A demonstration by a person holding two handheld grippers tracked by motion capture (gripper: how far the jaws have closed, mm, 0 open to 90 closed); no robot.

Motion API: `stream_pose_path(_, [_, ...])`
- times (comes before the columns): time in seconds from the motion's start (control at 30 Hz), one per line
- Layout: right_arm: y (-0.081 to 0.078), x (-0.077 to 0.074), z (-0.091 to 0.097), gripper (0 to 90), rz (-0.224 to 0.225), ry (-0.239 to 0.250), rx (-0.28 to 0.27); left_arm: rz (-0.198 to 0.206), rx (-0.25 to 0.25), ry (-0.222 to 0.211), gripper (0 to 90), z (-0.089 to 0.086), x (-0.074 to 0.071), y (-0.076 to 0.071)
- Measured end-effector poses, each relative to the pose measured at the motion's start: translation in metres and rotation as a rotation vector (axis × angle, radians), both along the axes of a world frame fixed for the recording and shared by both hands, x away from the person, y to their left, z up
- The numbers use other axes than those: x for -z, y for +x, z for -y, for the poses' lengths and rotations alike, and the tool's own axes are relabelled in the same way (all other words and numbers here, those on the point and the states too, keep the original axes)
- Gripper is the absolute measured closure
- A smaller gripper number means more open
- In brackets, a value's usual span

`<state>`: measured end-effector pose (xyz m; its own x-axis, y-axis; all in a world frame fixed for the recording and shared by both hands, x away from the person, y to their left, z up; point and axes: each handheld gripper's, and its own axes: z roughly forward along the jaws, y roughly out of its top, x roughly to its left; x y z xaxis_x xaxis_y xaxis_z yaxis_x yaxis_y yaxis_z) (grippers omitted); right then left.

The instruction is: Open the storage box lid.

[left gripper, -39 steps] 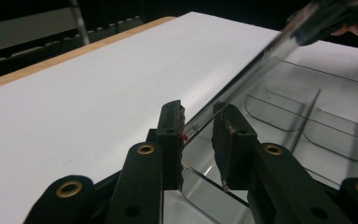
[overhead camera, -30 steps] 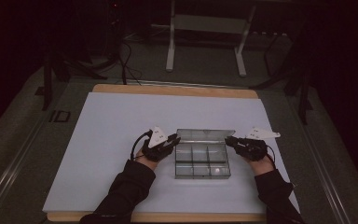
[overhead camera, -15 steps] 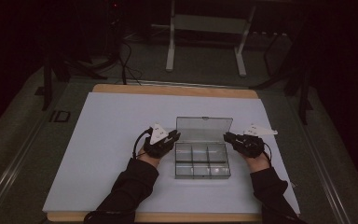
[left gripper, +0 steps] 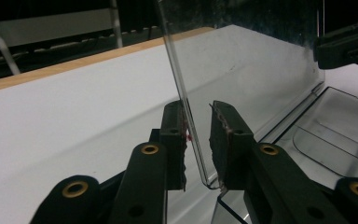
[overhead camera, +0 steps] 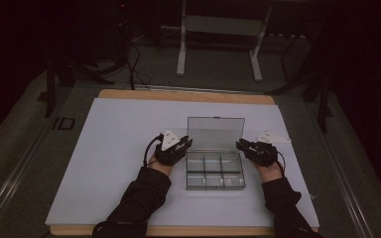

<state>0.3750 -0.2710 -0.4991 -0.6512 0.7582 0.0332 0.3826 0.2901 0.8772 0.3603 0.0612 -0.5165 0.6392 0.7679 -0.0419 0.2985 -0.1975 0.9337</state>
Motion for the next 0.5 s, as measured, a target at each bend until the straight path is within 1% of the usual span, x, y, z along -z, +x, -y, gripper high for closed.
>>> stream_pose_path(0.17, [0.0015,0.0041,-0.0022,72.4,-0.008,0.002,0.017,-0.019,-0.011,-0.005,71.7,0.0025,0.0018,0.0032])
stream_pose_path(0.23, [0.002,0.0053,-0.0033,71.2,-0.01,-0.003,0.022,-0.023,-0.013,0.004,69.8,0.0034,0.0026,0.0041])
stream_pose_path(0.3, [0.0031,0.0066,-0.0037,69.7,-0.022,0.001,0.022,-0.028,-0.017,0.014,67.9,0.0048,0.0032,0.0045])
stream_pose_path(0.37, [0.0033,0.0081,-0.0045,68.5,-0.033,0.0,0.024,-0.037,-0.018,0.014,66.4,0.0053,0.0041,0.0052])
stream_pose_path(0.5, [0.0029,0.0097,-0.0056,67.5,-0.038,-0.003,0.032,-0.055,-0.02,0.008,63.2,0.007,0.0056,0.0066])
